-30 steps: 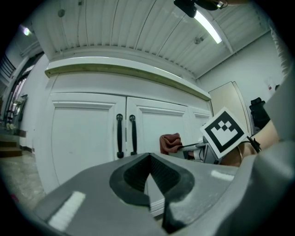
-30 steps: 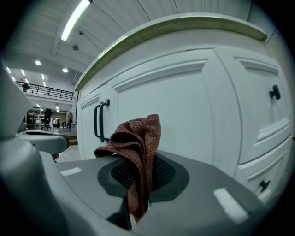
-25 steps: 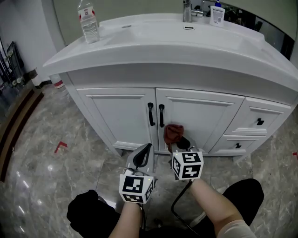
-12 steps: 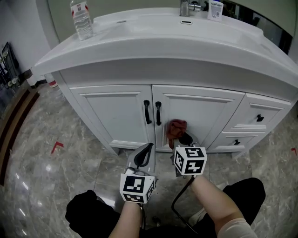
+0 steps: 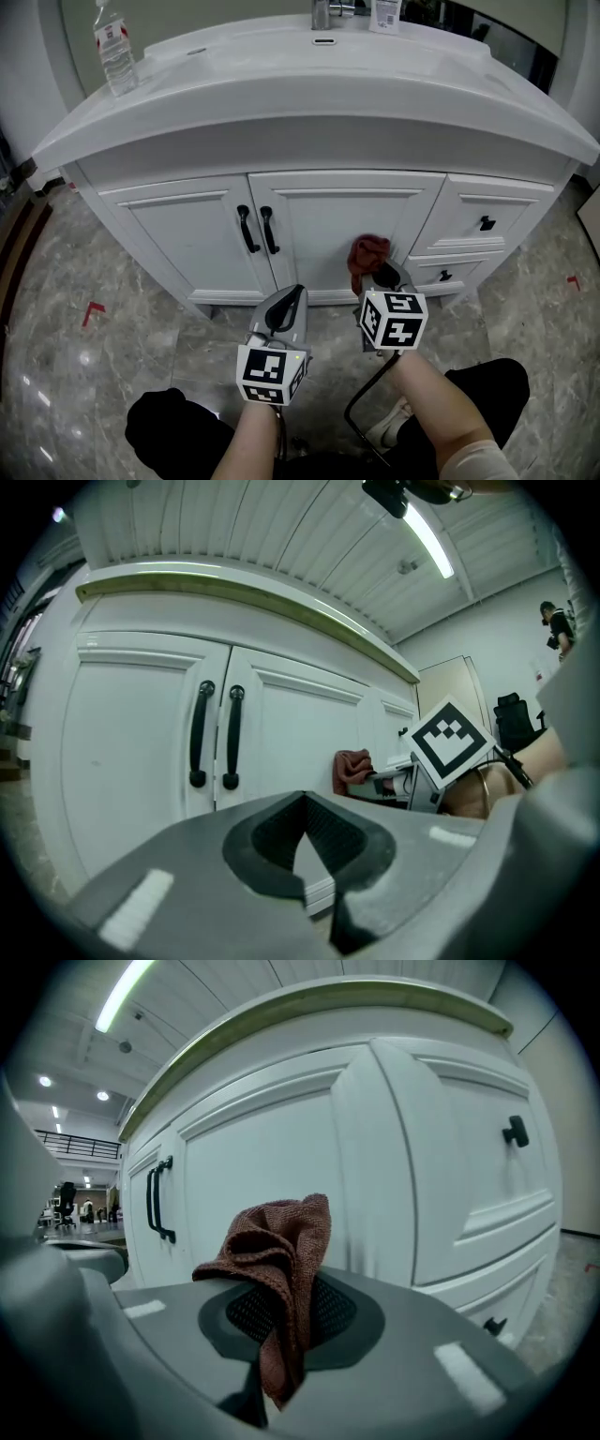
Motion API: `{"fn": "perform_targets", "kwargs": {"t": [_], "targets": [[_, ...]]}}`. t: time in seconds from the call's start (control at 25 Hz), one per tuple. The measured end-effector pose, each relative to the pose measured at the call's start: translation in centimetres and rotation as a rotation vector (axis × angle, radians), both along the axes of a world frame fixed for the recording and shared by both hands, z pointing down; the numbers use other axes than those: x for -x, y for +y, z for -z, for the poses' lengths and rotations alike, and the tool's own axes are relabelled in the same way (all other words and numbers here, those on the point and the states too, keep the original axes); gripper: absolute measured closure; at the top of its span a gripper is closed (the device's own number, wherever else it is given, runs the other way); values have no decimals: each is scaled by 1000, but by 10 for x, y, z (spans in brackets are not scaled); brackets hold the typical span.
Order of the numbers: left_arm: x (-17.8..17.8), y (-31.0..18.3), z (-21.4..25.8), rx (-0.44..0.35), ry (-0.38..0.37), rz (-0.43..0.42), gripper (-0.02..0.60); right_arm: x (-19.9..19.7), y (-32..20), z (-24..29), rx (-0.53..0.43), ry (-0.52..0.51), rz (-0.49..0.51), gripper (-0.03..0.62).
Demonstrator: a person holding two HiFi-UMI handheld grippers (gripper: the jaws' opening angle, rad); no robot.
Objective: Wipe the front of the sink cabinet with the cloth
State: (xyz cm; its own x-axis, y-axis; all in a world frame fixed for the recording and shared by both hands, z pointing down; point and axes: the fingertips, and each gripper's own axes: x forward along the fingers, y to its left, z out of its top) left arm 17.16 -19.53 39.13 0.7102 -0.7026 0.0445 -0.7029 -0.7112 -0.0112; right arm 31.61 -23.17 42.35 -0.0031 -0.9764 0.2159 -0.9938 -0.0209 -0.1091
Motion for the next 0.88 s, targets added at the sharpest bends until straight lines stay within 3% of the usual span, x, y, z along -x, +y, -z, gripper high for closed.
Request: {"fn": "perform_targets", "kwargs": {"t": [0.12, 0.28, 0.48, 0.64, 0.88], "targets": [[-14, 4, -2, 1, -6, -24, 581, -28, 10, 4, -2, -3, -48, 514], [-27, 6, -3, -2, -4, -43, 581, -59, 24, 2, 15, -120, -90, 513], [-31, 8, -12, 8, -16, -44, 581, -82, 39, -5, 29, -80, -157, 514], [-19, 3, -22, 23, -29, -18, 581, -54, 32, -10, 27, -8, -100, 514], [20, -11, -31, 36, -41, 65, 581, 35, 6, -35, 62, -4, 74, 514]]}}
